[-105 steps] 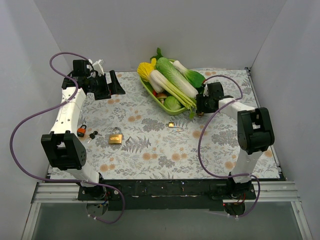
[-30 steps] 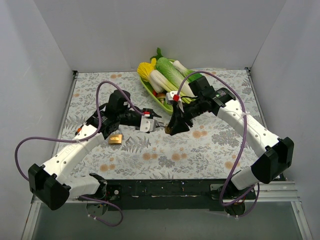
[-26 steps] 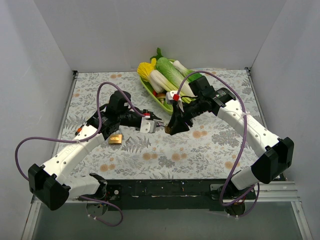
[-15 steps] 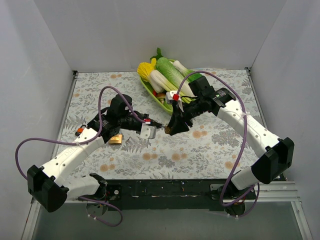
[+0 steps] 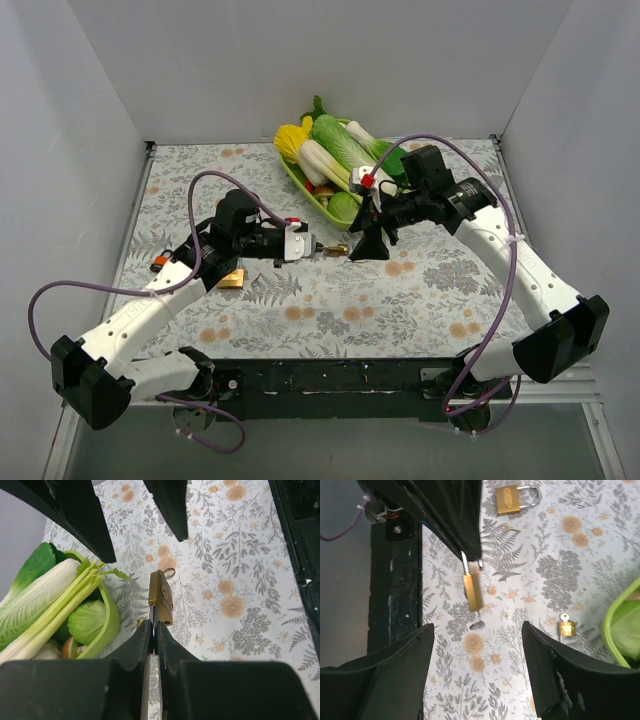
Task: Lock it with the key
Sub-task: Pick up the lock from the center of the board.
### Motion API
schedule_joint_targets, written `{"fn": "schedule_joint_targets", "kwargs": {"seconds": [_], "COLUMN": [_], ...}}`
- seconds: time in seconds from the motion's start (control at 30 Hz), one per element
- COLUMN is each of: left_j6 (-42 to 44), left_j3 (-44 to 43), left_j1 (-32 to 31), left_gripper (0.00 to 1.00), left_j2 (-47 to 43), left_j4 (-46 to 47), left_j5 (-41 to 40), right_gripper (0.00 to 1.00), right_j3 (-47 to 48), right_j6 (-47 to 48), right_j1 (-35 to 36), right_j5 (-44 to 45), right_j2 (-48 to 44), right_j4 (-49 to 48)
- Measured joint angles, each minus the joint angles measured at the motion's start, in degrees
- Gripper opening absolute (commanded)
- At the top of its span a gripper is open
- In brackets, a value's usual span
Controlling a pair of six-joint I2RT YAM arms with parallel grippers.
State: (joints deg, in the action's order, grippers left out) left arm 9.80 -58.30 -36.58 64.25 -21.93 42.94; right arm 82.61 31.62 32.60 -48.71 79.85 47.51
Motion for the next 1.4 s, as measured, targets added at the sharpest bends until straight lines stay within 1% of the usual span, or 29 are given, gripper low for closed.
{"fn": "schedule_joint_targets", "kwargs": {"seconds": [0.13, 0.3, 0.47, 0.6, 0.67, 0.7, 0.8, 0.87, 0.97, 1.0, 1.07, 1.1, 1.13, 1.27, 1.37, 1.4], "left_j6": [-5.5, -15.0, -23.2, -26.8, -27.7, -28.1, -29.0, -29.4, -29.9, -30.0, -30.2, -30.2, -30.2, -30.4, -30.1, -29.6], "left_j3": [-0.1, -1.9, -2.8, -2.8, -2.9, -3.0, -3.5, -3.7, -3.7, -3.7, -3.7, -3.7, -3.7, -3.7, -4.9, -5.8], "left_j1": [0.0, 0.0, 0.0, 0.0, 0.0, 0.0, 0.0, 0.0, 0.0, 0.0, 0.0, 0.0, 0.0, 0.2, 0.2, 0.2], "left_gripper": [0.0, 0.0, 0.0, 0.0, 0.0, 0.0, 0.0, 0.0, 0.0, 0.0, 0.0, 0.0, 0.0, 0.01, 0.08, 0.14], "left_j2": [-0.6, -0.1, 0.4, 0.4, 0.4, 0.4, 0.7, 0.8, 0.9, 1.0, 1.0, 1.0, 1.0, 1.0, 1.2, 1.5], "left_j4": [0.2, 1.6, 5.0, 6.3, 6.6, 6.6, 7.0, 7.1, 7.2, 7.2, 7.2, 7.2, 7.3, 7.0, 4.5, 3.0], "left_j5": [0.0, 0.2, 1.0, 1.6, 2.0, 2.3, 3.0, 3.3, 3.6, 3.6, 3.7, 3.7, 3.5, 3.1, 2.7, 2.7], "right_gripper": [0.77, 0.77, 0.77, 0.72, 0.67, 0.62, 0.53, 0.49, 0.4, 0.32, 0.23, 0.08, 0.01, 0.01, 0.01, 0.01], "right_j3": [0.0, -3.0, -3.8, -3.8, -4.1, -4.3, -4.8, -4.8, -4.8, -4.8, -4.8, -4.8, -4.8, -4.8, -4.8, -4.8], "right_j6": [0.9, 1.2, 1.4, 1.7, 1.8, 1.9, 1.8, 1.7, 1.6, 1.4, 1.4, 1.3, 1.2, 0.9, 0.0, -0.2], "right_j1": [-1.9, -1.8, -1.8, -1.6, -1.3, -1.0, 0.0, 0.6, 1.5, 1.7, 2.1, 2.4, 2.6, 3.1, 3.4, 3.5], "right_j5": [1.6, 2.0, 1.2, 0.3, 0.0, -0.2, -0.3, -0.3, -0.3, -0.3, -0.3, -0.3, -0.2, 0.4, 1.0, 1.0], "right_j2": [-1.2, -2.7, -3.5, -3.7, -3.8, -3.8, -3.8, -3.8, -3.8, -3.8, -3.8, -3.8, -3.8, -3.9, -3.9, -3.9], "right_j4": [0.1, -2.3, -4.5, -5.5, -5.9, -6.1, -6.1, -6.5, -7.4, -7.6, -8.1, -8.3, -8.3, -8.3, -8.5, -8.7]}}
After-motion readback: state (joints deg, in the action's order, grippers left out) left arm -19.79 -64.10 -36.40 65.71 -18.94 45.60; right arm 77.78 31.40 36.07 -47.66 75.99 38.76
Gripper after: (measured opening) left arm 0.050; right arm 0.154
